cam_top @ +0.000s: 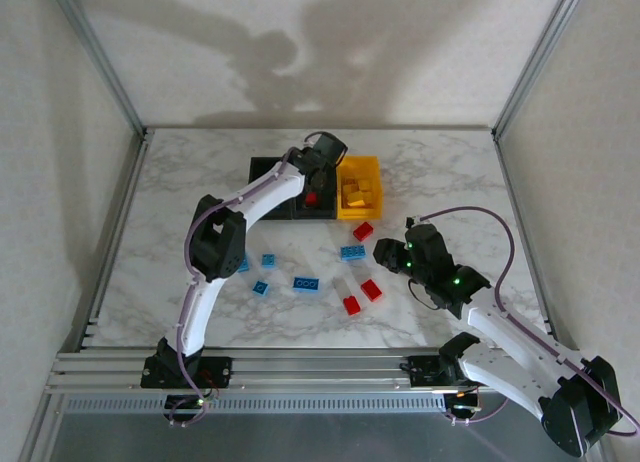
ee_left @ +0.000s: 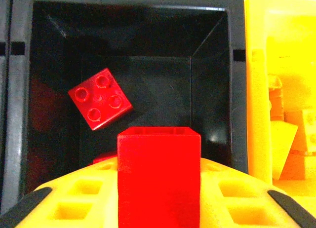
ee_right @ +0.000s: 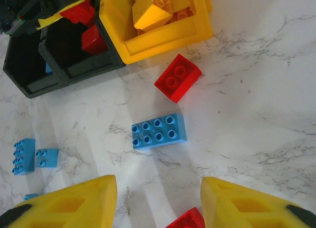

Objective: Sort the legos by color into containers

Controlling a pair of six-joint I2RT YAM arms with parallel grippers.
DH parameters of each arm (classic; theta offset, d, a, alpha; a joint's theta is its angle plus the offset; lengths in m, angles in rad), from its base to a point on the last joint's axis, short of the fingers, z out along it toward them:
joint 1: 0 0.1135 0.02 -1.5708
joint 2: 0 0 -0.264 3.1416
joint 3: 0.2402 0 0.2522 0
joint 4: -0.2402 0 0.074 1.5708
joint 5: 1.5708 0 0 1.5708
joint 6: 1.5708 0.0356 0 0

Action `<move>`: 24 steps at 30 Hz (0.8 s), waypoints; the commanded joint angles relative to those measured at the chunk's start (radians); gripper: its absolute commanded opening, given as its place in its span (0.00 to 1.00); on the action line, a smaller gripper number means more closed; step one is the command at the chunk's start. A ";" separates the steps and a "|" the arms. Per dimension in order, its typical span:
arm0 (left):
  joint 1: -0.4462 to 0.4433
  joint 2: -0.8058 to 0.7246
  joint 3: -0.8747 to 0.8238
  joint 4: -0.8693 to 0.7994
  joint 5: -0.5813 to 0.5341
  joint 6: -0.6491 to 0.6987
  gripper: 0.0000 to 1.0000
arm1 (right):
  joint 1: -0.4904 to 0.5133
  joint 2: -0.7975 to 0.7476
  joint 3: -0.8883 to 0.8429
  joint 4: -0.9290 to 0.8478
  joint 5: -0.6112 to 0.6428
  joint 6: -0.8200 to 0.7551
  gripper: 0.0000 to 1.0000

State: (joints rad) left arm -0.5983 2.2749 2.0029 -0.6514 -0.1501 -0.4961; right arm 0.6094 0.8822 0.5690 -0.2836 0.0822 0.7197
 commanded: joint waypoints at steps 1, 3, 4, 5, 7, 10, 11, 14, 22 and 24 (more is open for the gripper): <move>0.012 0.029 0.049 -0.046 0.002 0.007 0.22 | 0.006 -0.017 -0.003 -0.015 0.016 0.009 0.48; 0.012 0.039 0.056 -0.047 0.004 0.007 0.23 | 0.006 -0.026 -0.004 -0.019 0.022 0.012 0.48; 0.013 0.044 0.059 -0.050 0.004 0.007 0.23 | 0.006 -0.030 -0.007 -0.020 0.024 0.014 0.48; 0.014 0.048 0.062 -0.049 0.005 0.006 0.23 | 0.006 -0.036 -0.012 -0.019 0.025 0.015 0.48; 0.015 0.056 0.067 -0.050 0.005 0.005 0.23 | 0.006 -0.042 -0.017 -0.019 0.025 0.018 0.48; 0.017 0.073 0.081 -0.057 0.010 -0.001 0.24 | 0.006 -0.040 -0.017 -0.023 0.025 0.018 0.48; 0.017 0.077 0.082 -0.056 0.010 -0.002 0.24 | 0.006 -0.043 -0.017 -0.023 0.025 0.017 0.48; 0.017 0.084 0.083 -0.053 0.011 -0.006 0.24 | 0.006 -0.049 -0.015 -0.030 0.027 0.017 0.48; 0.017 0.096 0.085 -0.057 0.008 -0.011 0.31 | 0.006 -0.058 -0.028 -0.031 0.031 0.025 0.48; 0.015 0.090 0.084 -0.063 0.003 -0.013 0.35 | 0.007 -0.055 -0.030 -0.024 0.029 0.025 0.48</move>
State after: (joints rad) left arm -0.5873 2.3470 2.0552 -0.6746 -0.1463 -0.4995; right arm 0.6094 0.8330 0.5591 -0.3058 0.0860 0.7288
